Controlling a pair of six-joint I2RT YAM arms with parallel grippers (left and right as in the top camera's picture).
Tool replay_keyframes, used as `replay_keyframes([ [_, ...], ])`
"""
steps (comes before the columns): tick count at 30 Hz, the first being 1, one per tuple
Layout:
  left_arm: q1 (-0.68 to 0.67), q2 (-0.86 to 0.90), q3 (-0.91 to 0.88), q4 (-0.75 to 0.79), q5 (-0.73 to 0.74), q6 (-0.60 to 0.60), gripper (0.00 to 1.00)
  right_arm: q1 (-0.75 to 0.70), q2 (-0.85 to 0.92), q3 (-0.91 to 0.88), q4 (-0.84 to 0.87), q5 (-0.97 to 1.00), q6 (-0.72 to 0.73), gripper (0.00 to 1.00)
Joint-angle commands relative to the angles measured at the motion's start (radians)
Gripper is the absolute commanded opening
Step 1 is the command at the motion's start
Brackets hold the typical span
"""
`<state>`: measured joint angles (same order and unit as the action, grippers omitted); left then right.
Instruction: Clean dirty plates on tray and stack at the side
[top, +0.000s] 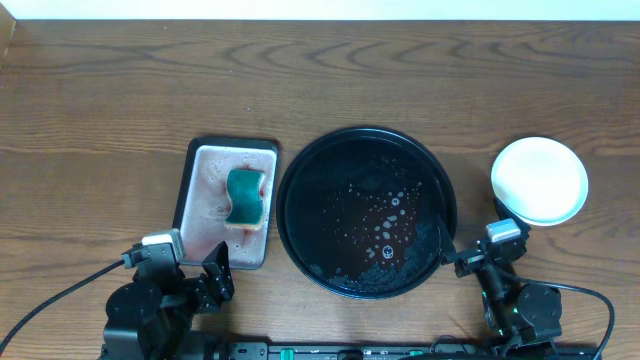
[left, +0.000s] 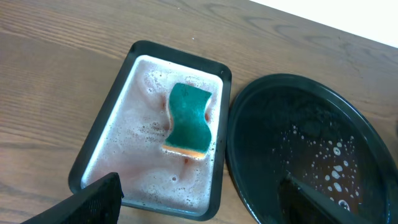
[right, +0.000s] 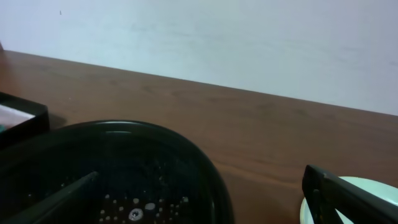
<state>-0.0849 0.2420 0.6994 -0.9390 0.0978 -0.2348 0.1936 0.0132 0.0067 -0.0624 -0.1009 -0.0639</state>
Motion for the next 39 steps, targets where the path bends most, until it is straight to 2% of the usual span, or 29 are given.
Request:
replay_keyframes([
  [1,0.005,-0.003,-0.004,-0.002,-0.009,0.013,0.80,-0.005,-0.003,-0.001,-0.003,-0.008,-0.020,0.99],
  [24,0.005,-0.003,-0.004,-0.002,-0.009,0.013,0.80,-0.005,-0.003,-0.001,-0.003,-0.008,-0.020,0.99],
  [28,0.036,-0.051,-0.010,-0.016,-0.025,0.042,0.80,-0.005,-0.003,-0.001,-0.003,-0.008,-0.020,0.99],
  [31,0.097,-0.143,-0.115,0.101,0.002,0.103,0.80,-0.005,-0.003,-0.001,-0.003,-0.008,-0.020,0.99],
  [32,0.104,-0.185,-0.189,0.200,0.032,0.140,0.80,-0.005,-0.003,-0.001,-0.003,-0.008,-0.020,0.99],
  [39,0.103,-0.240,-0.424,0.633,0.078,0.153,0.80,-0.005,-0.003,-0.001,-0.003,-0.008,-0.020,0.99],
])
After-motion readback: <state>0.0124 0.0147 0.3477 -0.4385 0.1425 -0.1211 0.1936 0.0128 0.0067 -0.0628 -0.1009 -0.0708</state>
